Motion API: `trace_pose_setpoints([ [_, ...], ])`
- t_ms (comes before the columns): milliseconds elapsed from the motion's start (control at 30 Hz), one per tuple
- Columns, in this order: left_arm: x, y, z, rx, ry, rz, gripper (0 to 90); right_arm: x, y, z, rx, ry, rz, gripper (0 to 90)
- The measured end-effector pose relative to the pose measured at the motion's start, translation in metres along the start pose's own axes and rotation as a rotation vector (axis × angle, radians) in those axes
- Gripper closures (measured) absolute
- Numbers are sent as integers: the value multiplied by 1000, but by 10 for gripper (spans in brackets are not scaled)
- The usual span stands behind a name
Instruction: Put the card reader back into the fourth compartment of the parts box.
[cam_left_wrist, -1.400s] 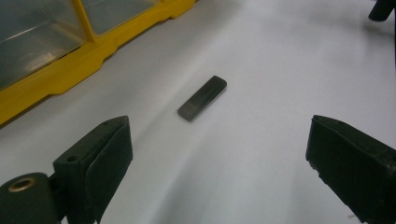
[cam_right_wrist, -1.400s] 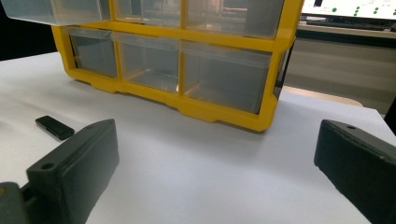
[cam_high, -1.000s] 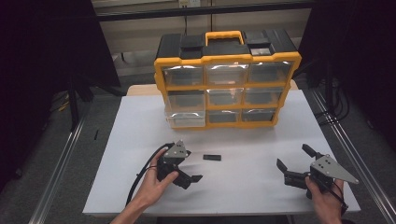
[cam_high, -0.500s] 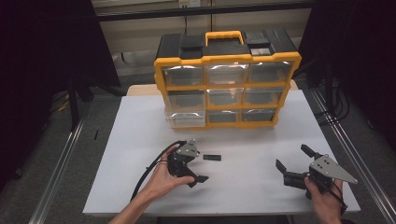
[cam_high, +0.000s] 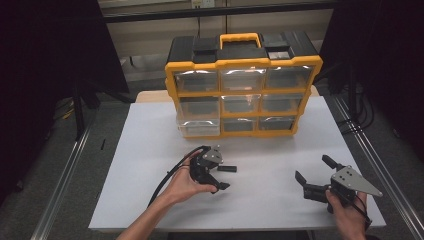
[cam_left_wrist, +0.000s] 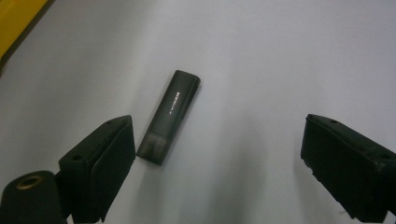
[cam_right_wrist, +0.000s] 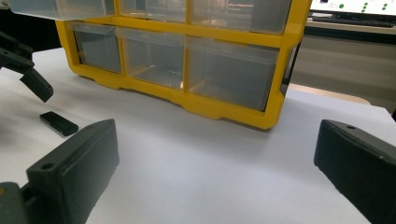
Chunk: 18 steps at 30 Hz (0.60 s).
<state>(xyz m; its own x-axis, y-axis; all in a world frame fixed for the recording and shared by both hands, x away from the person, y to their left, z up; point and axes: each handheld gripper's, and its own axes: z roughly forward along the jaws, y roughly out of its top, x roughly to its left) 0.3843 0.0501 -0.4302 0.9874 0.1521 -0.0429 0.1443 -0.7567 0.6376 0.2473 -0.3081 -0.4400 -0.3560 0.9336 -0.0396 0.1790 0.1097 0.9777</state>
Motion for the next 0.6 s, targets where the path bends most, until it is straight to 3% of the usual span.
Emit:
trace_pose_setpoints([
  [133, 7, 1, 7, 16, 14, -8, 166, 0, 0, 0, 4, -3, -7, 0],
  [200, 11, 2, 10, 15, -14, -11, 193, -1, 0, 0, 4, -5, -9, 0],
  [300, 12, 5, 13, 25, -2, -3, 230, -1, 0, 0, 4, -4, -8, 0],
  [433, 19, 9, 16, 46, -29, -11, 280, -1, -1, 1, 7, -6, -6, 0],
  [600, 22, 13, 20, 57, -27, 1, 361, -1, -1, 0, 7, -9, -4, 0],
])
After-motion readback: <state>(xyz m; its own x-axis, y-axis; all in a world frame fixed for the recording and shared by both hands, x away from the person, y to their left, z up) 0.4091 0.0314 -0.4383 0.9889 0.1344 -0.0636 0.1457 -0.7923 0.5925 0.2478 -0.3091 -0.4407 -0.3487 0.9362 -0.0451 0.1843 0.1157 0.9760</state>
